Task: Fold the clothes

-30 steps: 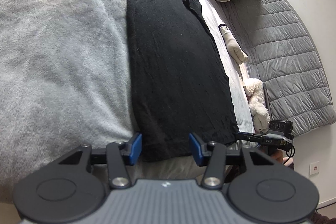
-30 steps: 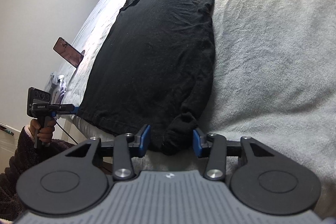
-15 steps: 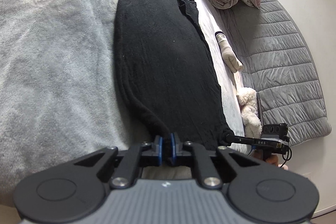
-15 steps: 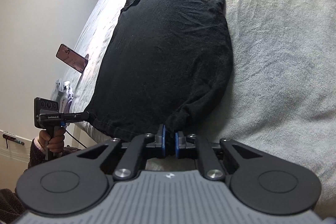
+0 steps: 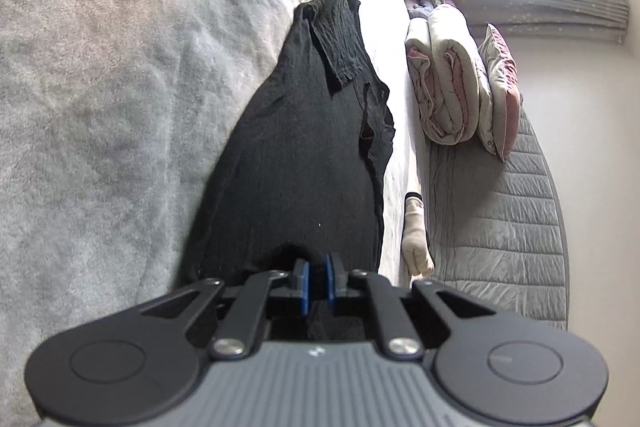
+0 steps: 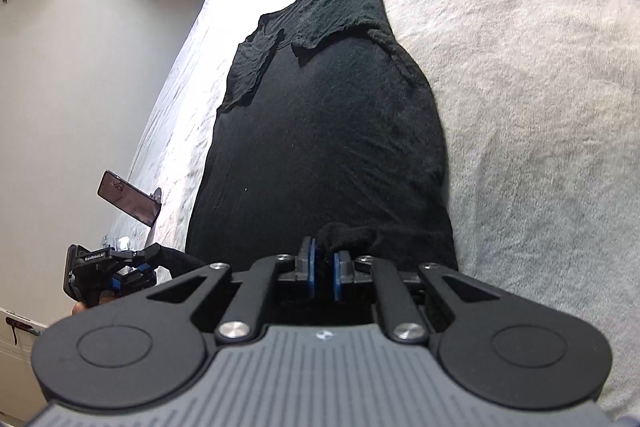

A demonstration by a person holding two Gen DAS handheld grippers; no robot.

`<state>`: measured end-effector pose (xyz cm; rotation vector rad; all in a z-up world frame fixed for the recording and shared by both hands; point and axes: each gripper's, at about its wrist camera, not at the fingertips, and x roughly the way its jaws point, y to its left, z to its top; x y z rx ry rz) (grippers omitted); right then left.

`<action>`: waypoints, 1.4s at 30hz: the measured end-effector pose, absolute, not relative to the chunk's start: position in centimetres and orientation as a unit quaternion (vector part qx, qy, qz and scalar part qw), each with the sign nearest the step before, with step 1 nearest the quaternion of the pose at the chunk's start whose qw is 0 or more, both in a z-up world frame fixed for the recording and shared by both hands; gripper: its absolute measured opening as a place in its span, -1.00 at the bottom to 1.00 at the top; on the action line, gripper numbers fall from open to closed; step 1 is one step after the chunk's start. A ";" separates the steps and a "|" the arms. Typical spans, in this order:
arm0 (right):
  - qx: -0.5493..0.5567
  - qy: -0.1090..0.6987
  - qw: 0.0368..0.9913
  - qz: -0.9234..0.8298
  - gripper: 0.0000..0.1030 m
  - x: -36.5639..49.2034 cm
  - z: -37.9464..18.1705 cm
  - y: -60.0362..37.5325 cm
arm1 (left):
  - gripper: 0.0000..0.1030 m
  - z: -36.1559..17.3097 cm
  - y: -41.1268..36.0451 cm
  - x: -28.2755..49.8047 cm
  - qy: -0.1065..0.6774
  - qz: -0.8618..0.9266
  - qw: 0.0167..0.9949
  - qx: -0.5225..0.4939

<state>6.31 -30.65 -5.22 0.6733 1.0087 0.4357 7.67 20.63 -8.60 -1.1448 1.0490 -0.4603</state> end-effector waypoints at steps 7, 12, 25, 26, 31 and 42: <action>0.374 0.435 0.801 0.173 -0.77 8.7 -7.0 -32.2 | -0.84 -10.8 22.0 8.7 0.455 -0.160 0.684 -0.548; 0.453 0.435 0.762 0.157 -0.73 9.9 -9.2 -33.5 | -0.84 -11.5 22.4 9.3 0.441 -0.162 0.673 -0.570; 0.541 0.372 0.734 0.175 -0.57 10.6 -9.1 -34.9 | -0.15 -9.7 22.4 10.6 0.396 -0.170 0.727 -0.534; 0.538 0.370 0.736 0.177 -0.42 10.6 -8.8 -34.8 | -0.15 -9.2 22.3 10.7 0.393 -0.168 0.741 -0.517; 0.540 0.363 0.743 0.158 0.11 10.6 -8.3 -35.0 | -0.15 -7.3 20.6 10.9 0.392 -0.152 0.822 -0.385; 0.188 0.353 0.898 0.185 0.11 10.7 -3.2 -25.8 | -0.35 -5.5 15.0 11.5 0.362 -0.145 0.908 -0.153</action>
